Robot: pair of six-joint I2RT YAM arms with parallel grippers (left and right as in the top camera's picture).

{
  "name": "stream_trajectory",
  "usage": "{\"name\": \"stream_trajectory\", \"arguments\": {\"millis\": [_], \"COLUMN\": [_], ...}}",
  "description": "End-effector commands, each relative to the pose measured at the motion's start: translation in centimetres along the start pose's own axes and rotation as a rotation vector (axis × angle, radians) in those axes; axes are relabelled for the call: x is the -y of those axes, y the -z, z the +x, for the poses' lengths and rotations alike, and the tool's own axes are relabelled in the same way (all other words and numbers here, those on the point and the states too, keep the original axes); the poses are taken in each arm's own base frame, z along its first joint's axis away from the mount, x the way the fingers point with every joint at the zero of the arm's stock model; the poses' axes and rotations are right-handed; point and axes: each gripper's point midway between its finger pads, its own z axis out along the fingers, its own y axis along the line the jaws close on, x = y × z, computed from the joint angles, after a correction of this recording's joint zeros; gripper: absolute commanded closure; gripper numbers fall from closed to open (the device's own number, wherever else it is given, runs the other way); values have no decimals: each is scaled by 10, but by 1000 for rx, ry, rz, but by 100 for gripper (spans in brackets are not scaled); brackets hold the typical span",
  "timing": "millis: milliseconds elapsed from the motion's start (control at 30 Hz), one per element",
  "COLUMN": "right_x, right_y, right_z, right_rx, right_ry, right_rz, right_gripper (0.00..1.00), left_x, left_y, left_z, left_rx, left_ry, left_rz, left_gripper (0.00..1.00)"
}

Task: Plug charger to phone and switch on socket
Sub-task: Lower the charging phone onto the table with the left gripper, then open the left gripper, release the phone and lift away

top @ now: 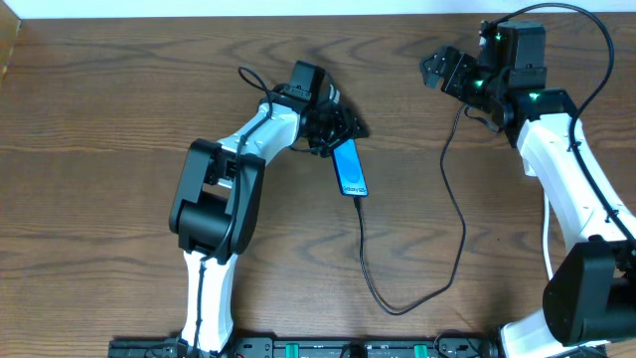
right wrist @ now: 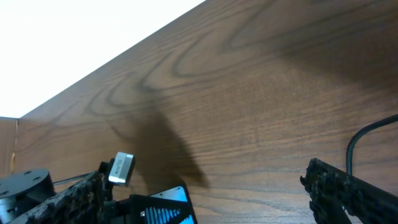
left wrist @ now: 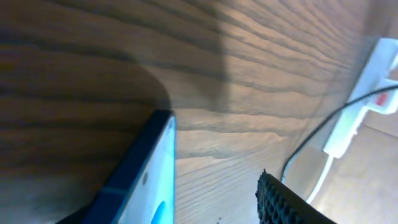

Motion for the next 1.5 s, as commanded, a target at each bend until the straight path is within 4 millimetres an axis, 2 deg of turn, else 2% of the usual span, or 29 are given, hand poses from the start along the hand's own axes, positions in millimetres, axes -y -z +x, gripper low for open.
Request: {"name": "stream_trajectory", "arguments": {"millis": [0,300,633,1233,1367,1467], "right_x": [-4,-4,-4,-3,-3,-2], "right_y": [9,9,8,8,8,8], "right_z": [-6,-6,-5,-3,-2,-1], "right_rx": [24,21,18,11,8,5], "right_ry": [22,20,20,19,18,30], "right_rz": [-3,-2,-1,2,5,6], "right_gripper": [1,1,1,1,1,1], "left_x": [-68,-70,-83,-91,-97,-105], "left_y": [-10,-10,-6,-3,7,29], "left_z": [-4,-1,4,0,-8,-14], "left_rx": [66,53,48,67,94,116], "left_ry": [62,47,64,45,4,-4], "left_rz": [-262,-271,-334,-379,-417,-494], "left_gripper": [39,39,39,39,39,39]}}
